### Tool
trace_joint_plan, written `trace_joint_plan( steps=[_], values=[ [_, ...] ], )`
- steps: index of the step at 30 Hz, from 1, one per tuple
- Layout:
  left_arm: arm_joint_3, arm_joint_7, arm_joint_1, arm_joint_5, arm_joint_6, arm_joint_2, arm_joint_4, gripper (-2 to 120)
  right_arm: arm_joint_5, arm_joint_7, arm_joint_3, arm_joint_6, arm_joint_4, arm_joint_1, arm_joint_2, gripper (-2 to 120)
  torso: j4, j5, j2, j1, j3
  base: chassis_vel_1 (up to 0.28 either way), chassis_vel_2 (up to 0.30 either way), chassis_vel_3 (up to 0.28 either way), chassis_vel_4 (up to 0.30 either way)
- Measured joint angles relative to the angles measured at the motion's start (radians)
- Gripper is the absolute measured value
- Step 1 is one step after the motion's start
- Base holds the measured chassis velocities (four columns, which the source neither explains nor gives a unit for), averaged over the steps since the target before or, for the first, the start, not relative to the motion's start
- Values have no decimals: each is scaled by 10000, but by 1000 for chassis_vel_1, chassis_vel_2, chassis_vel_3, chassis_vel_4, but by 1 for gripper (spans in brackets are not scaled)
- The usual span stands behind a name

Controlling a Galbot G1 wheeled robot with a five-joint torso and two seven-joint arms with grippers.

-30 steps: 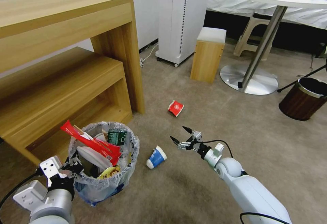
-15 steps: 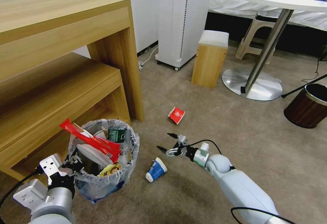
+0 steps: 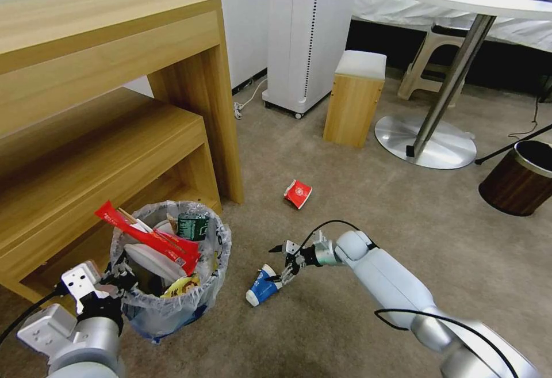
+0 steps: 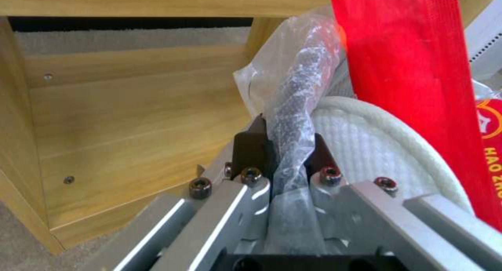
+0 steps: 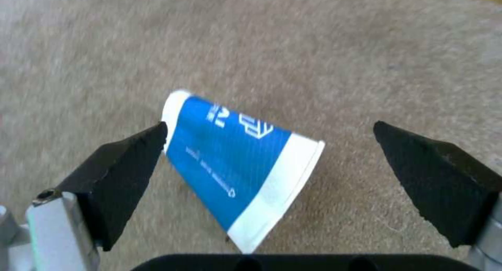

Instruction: Pick up the trash bin and place the garbage on the floor into it.

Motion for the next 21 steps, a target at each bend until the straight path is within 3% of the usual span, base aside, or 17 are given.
trace_joint_plan(
  steps=[9, 21],
  values=[
    [0, 3, -24, 152, -50, -87, 0, 3, -1190, -1005, -210, 287, -1205, 908, 630, 100, 0, 0, 0, 0, 0, 0, 0, 0, 0],
    [20, 12, 2, 218, -82, -111, 0, 3, -2329, -478, -184, 1043, -2405, 1392, 1223, 100, 0, 1, 0, 0, 0, 0, 0, 0, 0]
  ],
)
